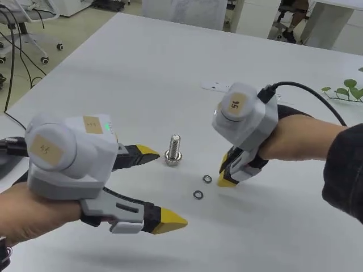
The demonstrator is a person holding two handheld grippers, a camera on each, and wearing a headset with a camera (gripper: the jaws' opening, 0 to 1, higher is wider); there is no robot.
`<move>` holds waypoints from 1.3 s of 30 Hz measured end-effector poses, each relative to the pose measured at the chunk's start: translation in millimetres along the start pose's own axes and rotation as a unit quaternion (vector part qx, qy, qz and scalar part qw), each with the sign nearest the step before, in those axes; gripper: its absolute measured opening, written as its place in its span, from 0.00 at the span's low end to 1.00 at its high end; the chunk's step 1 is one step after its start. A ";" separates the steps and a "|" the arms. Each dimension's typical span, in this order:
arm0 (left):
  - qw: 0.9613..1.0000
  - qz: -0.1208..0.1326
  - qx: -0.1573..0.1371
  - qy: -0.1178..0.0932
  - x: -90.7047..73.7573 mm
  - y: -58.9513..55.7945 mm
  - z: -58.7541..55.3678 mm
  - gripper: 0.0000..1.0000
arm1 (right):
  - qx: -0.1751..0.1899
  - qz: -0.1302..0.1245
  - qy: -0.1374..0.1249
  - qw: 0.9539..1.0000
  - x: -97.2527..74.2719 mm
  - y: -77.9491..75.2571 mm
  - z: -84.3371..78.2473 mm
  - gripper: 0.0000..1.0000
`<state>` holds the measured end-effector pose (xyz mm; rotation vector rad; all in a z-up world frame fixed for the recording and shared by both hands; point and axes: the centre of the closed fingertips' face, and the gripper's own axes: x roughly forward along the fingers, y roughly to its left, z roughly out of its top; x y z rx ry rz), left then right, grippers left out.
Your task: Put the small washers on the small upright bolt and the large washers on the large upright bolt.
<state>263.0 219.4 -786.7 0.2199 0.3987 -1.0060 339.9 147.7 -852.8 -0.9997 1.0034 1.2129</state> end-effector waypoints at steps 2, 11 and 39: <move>1.000 0.001 -0.001 -0.001 -0.3 0.3 0.3 0.74 | -0.004 -0.003 0.001 1.000 1.9 -2.5 2.6 0.16; 1.000 0.004 -0.003 -0.002 -1.1 2.2 -0.4 0.74 | -0.007 0.003 0.006 1.000 12.8 -6.0 9.0 0.16; 1.000 0.008 -0.006 -0.005 -2.3 4.4 -0.2 0.74 | -0.001 0.012 0.014 1.000 28.3 -8.9 9.8 0.18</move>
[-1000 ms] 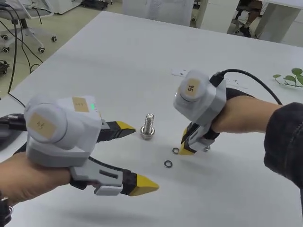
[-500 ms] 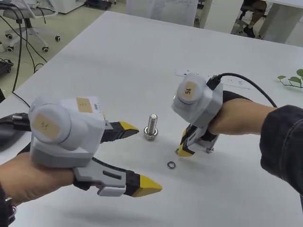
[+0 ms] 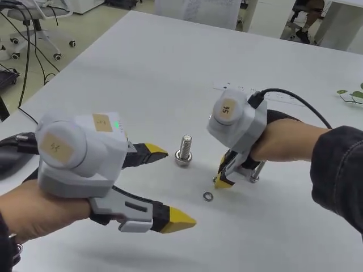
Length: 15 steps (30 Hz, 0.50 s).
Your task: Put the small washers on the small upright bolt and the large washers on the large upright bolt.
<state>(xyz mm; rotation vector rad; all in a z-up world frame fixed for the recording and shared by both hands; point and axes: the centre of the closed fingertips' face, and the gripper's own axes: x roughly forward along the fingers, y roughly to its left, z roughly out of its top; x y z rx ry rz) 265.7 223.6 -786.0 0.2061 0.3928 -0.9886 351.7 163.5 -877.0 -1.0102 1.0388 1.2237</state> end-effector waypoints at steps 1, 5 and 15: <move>1.000 0.000 -0.001 0.000 0.0 -0.1 -0.1 0.74 | 0.002 0.001 0.000 1.000 -0.3 0.3 0.0 0.18; 1.000 0.000 -0.001 0.000 -0.2 -0.3 -0.4 0.74 | 0.006 0.006 -0.002 1.000 -0.1 2.2 -0.3 0.17; 1.000 0.002 -0.002 -0.001 -1.3 -0.2 -0.4 0.74 | 0.010 0.005 -0.003 1.000 -0.2 1.8 -0.9 0.15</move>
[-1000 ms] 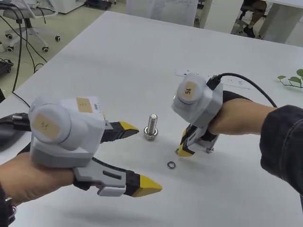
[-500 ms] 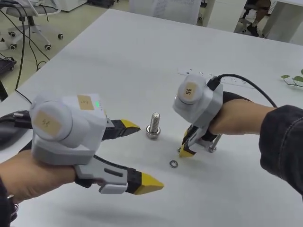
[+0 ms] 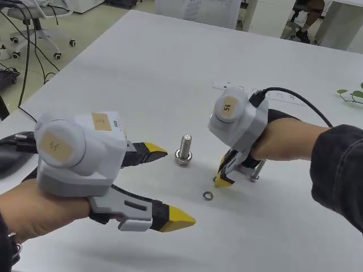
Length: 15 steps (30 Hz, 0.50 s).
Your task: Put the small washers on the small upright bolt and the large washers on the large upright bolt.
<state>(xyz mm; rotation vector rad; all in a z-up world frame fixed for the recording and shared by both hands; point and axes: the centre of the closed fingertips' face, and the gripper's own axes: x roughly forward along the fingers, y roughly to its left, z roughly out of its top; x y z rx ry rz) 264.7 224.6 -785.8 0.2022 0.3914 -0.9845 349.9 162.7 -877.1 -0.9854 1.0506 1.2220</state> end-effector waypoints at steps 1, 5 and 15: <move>1.000 0.000 0.000 0.000 -0.1 0.0 0.1 0.74 | 0.000 0.000 0.000 1.000 -0.2 0.1 0.0 0.15; 1.000 -0.001 0.000 0.000 0.0 -0.1 -0.1 0.74 | -0.004 -0.001 0.002 1.000 -0.1 0.7 0.0 0.14; 1.000 -0.003 0.000 0.001 1.0 -0.1 -0.5 0.74 | -0.009 -0.006 0.006 1.000 0.1 0.8 0.5 0.14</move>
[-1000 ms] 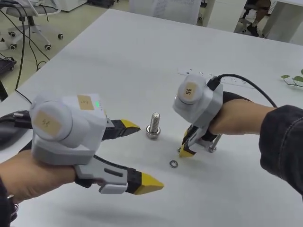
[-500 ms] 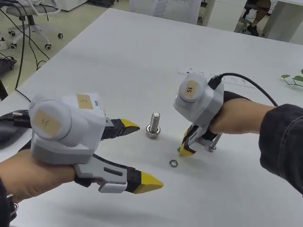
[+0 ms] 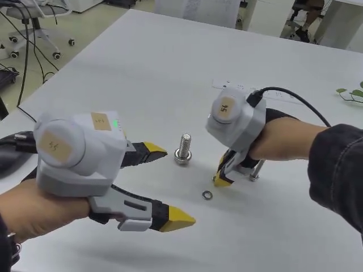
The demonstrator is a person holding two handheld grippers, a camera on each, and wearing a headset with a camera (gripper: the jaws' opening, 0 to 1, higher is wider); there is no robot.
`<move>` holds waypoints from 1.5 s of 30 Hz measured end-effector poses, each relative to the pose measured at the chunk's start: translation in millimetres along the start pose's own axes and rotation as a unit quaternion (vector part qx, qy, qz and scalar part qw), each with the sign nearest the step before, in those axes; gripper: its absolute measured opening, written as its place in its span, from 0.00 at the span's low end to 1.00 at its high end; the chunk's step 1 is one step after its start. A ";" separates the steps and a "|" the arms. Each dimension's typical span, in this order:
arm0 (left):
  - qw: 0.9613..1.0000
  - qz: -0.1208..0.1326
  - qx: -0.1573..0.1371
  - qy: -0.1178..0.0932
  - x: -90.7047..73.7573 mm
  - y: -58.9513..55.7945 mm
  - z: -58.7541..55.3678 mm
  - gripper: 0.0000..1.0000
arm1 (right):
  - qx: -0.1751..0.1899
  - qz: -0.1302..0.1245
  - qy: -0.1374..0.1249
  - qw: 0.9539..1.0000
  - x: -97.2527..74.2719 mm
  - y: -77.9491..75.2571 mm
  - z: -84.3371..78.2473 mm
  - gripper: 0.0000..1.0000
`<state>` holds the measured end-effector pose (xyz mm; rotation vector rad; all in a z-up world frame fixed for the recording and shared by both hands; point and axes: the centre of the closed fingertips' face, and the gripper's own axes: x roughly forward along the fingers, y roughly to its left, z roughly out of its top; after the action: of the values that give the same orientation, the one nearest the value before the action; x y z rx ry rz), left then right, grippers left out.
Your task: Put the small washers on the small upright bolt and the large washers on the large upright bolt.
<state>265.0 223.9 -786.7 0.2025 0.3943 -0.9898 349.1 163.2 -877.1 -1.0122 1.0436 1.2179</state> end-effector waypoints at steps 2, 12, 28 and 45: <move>1.000 0.000 0.000 0.000 0.1 0.0 0.1 0.74 | -0.001 -0.001 0.000 1.000 -0.1 0.0 -0.1 0.14; 1.000 0.001 0.001 -0.001 -0.7 0.0 0.8 0.74 | -0.003 -0.002 -0.002 1.000 0.2 0.8 0.1 0.14; 1.000 0.000 0.003 -0.002 -0.5 -0.7 1.9 0.74 | 0.029 0.009 -0.015 0.999 1.5 -0.5 0.7 0.13; 1.000 -0.004 0.005 -0.001 -0.3 -2.6 2.2 0.74 | 0.027 0.005 -0.006 1.000 -13.3 8.9 -22.3 0.14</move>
<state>263.2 222.0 -784.5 0.2081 0.3886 -0.9997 337.9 139.4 -869.6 -0.9588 1.0674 1.1960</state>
